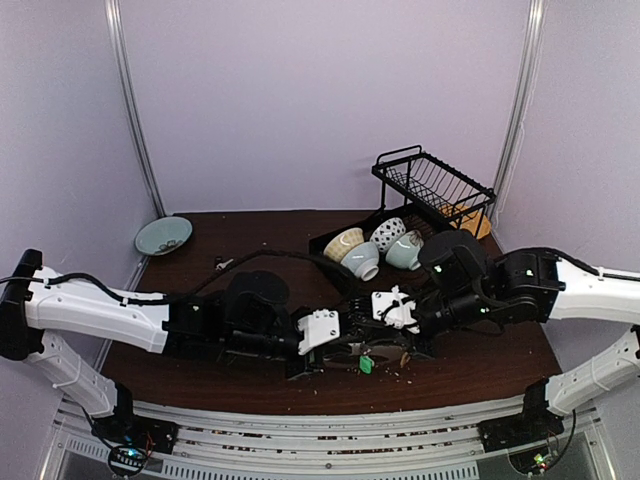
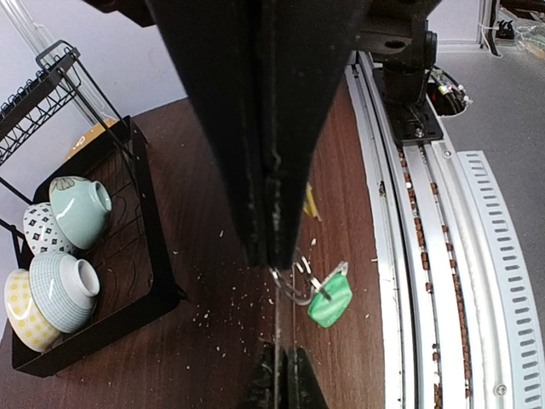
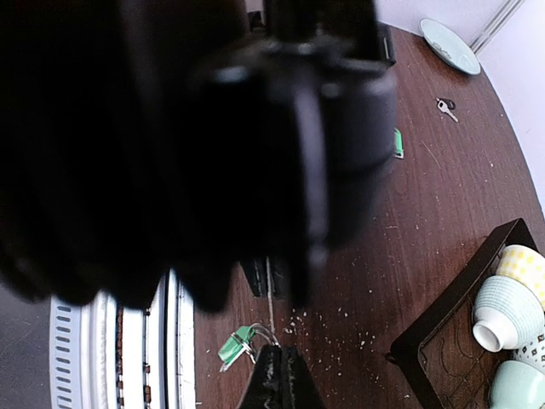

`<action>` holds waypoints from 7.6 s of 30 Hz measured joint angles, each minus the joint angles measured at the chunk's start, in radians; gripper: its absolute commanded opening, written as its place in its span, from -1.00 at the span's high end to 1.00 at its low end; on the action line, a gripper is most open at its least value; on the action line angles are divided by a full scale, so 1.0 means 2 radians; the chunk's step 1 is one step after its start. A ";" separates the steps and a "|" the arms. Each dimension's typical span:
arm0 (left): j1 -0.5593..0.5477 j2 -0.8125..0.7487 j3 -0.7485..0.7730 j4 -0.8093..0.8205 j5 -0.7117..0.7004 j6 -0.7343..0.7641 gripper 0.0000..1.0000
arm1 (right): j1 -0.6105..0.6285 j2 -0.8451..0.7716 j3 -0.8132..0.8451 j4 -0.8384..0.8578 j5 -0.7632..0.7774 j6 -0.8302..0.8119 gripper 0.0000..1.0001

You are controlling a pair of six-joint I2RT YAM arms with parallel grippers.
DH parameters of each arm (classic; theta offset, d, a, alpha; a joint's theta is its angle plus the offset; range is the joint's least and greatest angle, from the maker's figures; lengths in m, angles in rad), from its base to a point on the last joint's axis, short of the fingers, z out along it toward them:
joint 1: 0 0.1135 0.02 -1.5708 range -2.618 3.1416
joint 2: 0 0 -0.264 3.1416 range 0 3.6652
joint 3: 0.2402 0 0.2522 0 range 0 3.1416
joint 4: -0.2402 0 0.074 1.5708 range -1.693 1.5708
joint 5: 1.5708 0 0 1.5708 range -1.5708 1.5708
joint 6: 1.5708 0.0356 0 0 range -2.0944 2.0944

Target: Put the keys on the keyring

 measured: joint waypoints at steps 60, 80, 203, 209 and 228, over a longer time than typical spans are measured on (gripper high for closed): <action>-0.073 -0.026 -0.116 0.358 -0.357 0.021 1.00 | 0.055 -0.006 -0.175 0.465 0.195 0.261 0.20; -0.073 -0.026 -0.116 0.366 -0.347 0.021 1.00 | 0.056 0.002 -0.166 0.479 0.196 0.247 1.00; 0.032 0.104 -0.185 0.229 -0.487 0.208 1.00 | -0.042 -0.106 -0.128 0.315 0.035 0.308 0.23; -0.002 0.137 -0.148 0.178 -0.451 0.164 -0.07 | -0.043 -0.115 -0.128 0.307 0.046 0.302 0.11; 0.260 -0.132 -0.094 -0.019 -0.170 -0.138 -0.96 | -0.189 -0.138 -0.146 0.251 0.229 0.336 -0.42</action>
